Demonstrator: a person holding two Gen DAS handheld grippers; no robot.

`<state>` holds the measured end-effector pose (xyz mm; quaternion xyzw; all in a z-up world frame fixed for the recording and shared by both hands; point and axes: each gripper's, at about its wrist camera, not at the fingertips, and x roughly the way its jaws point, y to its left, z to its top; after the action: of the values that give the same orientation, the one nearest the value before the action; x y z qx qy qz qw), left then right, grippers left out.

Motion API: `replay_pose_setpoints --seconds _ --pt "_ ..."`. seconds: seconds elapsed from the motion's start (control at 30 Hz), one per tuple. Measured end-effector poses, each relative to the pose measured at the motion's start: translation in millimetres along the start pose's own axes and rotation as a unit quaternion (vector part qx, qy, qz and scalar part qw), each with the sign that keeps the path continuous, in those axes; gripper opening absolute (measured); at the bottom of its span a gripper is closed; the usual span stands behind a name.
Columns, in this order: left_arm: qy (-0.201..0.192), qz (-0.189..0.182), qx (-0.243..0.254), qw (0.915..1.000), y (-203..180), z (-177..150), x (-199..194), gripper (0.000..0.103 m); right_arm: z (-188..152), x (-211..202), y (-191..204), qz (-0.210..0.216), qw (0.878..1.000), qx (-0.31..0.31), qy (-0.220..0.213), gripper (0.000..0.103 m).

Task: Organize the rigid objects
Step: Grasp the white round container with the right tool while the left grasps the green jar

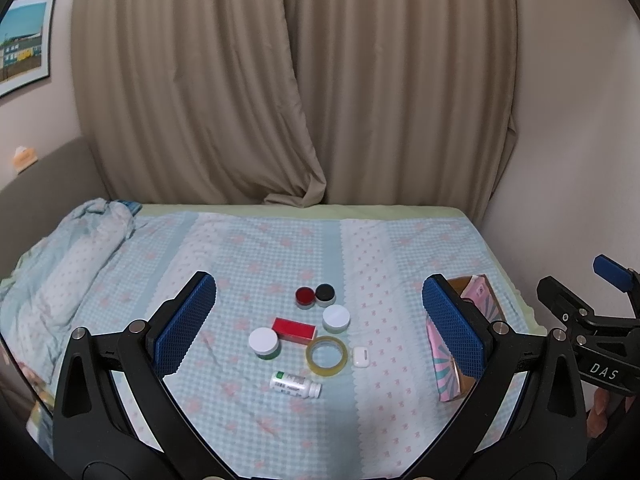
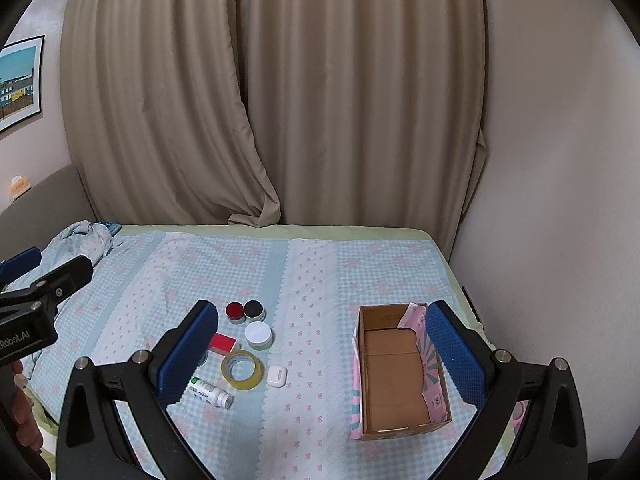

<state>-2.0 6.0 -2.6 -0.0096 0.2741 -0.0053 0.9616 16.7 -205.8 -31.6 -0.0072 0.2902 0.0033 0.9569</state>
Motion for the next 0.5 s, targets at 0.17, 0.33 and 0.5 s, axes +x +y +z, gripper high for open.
replay_pose_setpoints --seconds 0.17,0.33,0.5 --pt "0.002 0.0 -0.002 1.0 0 -2 0 0.102 0 -2 -1 -0.004 1.0 0.006 -0.002 0.103" --pt "0.009 0.008 -0.006 0.9999 0 -3 4 0.102 1 3 -4 0.006 1.0 0.014 0.004 0.103" --pt "0.03 0.019 -0.022 0.9991 6 -4 16 0.102 7 13 -6 0.013 1.0 0.001 0.011 0.103"
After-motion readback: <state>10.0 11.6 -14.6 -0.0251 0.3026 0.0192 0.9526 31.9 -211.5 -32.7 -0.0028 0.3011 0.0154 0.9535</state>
